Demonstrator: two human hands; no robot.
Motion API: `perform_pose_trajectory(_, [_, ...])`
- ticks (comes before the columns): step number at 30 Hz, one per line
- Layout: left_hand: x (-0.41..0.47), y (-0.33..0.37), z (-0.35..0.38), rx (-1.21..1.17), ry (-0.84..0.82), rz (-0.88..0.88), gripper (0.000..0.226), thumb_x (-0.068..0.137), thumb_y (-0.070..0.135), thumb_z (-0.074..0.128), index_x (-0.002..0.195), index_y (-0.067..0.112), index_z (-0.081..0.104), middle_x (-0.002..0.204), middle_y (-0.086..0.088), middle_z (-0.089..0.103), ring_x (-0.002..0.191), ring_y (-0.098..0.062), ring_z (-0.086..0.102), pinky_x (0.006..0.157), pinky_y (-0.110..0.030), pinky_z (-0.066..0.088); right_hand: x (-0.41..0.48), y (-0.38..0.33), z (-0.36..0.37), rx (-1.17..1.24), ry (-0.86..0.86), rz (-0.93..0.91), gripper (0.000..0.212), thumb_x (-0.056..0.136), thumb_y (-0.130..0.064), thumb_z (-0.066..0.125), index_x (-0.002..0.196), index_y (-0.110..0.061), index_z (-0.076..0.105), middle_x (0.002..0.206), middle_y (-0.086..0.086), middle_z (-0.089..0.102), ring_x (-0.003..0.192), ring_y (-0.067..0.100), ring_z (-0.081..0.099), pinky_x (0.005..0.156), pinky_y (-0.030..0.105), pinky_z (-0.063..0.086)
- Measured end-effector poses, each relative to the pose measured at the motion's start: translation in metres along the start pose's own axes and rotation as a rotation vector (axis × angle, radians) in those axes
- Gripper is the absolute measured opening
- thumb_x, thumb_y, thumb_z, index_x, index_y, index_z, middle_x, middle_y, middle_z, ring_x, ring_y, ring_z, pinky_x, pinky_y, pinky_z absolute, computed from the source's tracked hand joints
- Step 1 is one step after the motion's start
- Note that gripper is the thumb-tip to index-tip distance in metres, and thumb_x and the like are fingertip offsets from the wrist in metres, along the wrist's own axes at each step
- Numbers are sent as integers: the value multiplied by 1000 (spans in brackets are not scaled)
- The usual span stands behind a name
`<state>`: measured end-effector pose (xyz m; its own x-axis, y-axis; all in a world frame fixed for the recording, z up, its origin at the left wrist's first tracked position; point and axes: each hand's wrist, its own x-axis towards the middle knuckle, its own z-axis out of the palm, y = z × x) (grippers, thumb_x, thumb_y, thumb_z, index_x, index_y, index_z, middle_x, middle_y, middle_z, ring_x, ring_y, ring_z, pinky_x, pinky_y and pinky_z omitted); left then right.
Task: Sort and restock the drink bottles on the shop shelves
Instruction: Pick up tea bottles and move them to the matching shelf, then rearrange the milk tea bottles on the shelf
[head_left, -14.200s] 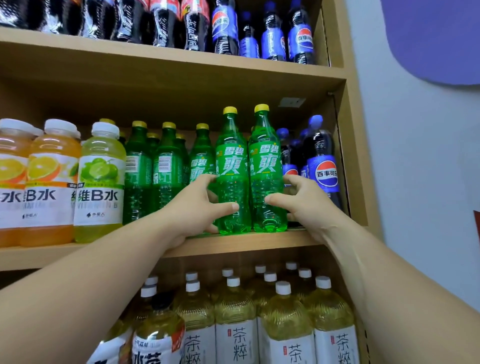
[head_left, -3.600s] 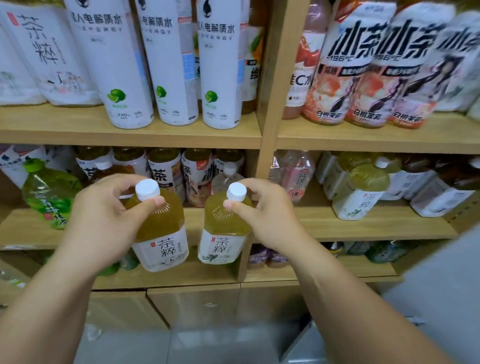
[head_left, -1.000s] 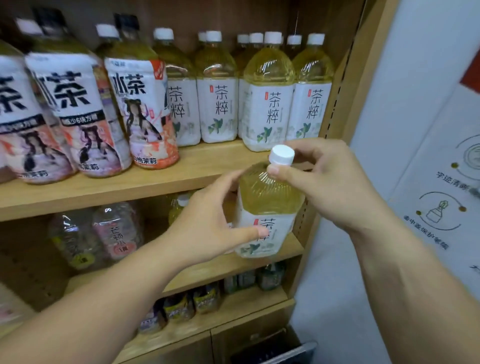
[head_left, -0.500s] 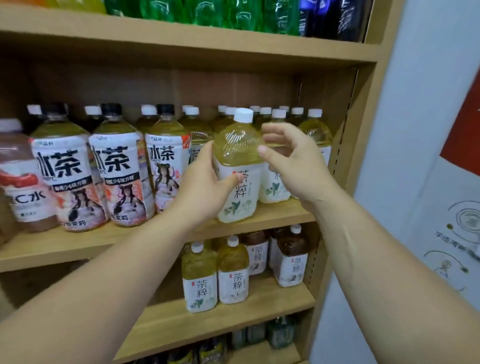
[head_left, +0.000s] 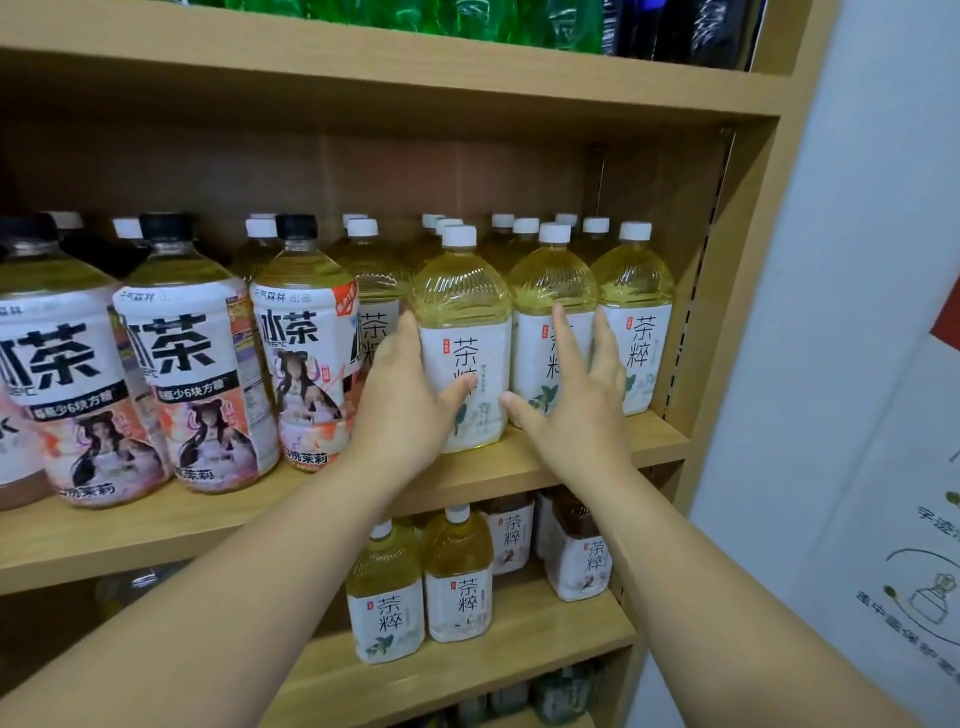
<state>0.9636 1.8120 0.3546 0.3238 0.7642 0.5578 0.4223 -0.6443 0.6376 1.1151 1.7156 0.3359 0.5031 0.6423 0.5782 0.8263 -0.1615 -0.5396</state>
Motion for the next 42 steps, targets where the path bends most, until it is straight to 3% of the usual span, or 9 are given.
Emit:
perform_pose_trajectory(3, [8, 2, 5, 13, -26, -11, 60, 88, 34, 76, 137, 20, 45, 128, -2, 53, 120, -18, 52, 97, -26, 41, -2, 0, 5, -38, 35, -1, 106, 87, -52, 74, 158, -50, -4, 169, -7, -14, 156, 26, 3, 118, 46, 31])
perform_pose_trajectory(11, [7, 3, 6, 22, -75, -15, 56, 92, 34, 72, 138, 16, 43, 131, -4, 50, 123, -20, 52, 97, -27, 39, -3, -8, 1, -65, -18, 36, 111, 85, -50, 77, 160, -47, -4, 169, -4, -15, 155, 29, 6, 117, 46, 33])
perform_pose_trajectory(15, [-23, 1, -15, 35, -138, -3, 79, 100, 37, 61, 162, 16, 17, 163, -4, 31, 150, -20, 29, 120, -33, 26, -9, -15, -6, 21, -11, 55, 103, 84, -53, 76, 161, -40, 9, 170, 0, -4, 155, 30, 9, 119, 48, 29])
perform_pose_trajectory(17, [-46, -3, -35, 14, -103, 39, 75, 101, 36, 58, 163, 19, 19, 162, -1, 35, 147, -16, 34, 122, -38, 30, -19, -27, -4, 71, 62, -11, 90, 86, -51, 74, 159, -33, 24, 167, 3, 11, 152, 29, 15, 118, 45, 28])
perform_pose_trajectory(21, [-76, -6, -88, -57, 60, 74, 49, 99, 31, 62, 146, 26, 48, 131, 11, 59, 116, -2, 56, 100, -32, 51, -35, -71, 2, 222, 71, -157, 68, 89, -46, 71, 149, -29, 42, 155, 0, 31, 144, 18, 29, 112, 28, 26])
perform_pose_trajectory(25, [-72, -10, -147, -12, 281, 18, 37, 98, 29, 65, 133, 26, 55, 126, 13, 60, 116, -3, 57, 99, -32, 51, -31, -118, 13, 451, -65, -183, 68, 89, -50, 71, 148, -32, 40, 150, -8, 37, 138, 9, 39, 114, 39, 42])
perform_pose_trajectory(28, [-67, -24, -172, 64, 371, -67, 50, 95, 32, 69, 141, 24, 51, 132, 11, 56, 123, -8, 52, 104, -32, 46, -23, -139, 25, 512, -183, -123, 78, 89, -50, 72, 154, -32, 33, 156, -6, 38, 141, 13, 40, 116, 43, 40])
perform_pose_trajectory(36, [-77, -77, -136, 88, 239, -259, 78, 90, 34, 74, 155, 17, 34, 147, -2, 47, 138, -20, 42, 111, -29, 32, -27, -136, 77, 563, -322, 102, 100, 75, -56, 83, 155, -31, 28, 150, -5, 53, 133, 16, 54, 112, 48, 46])
perform_pose_trajectory(42, [-60, -84, -121, 130, 360, -307, 71, 92, 42, 67, 152, 17, 36, 138, -5, 48, 132, -25, 44, 111, -41, 39, -31, -132, 96, 519, -297, 116, 80, 70, -45, 90, 136, -34, 47, 127, -16, 63, 113, 8, 60, 99, 33, 48])
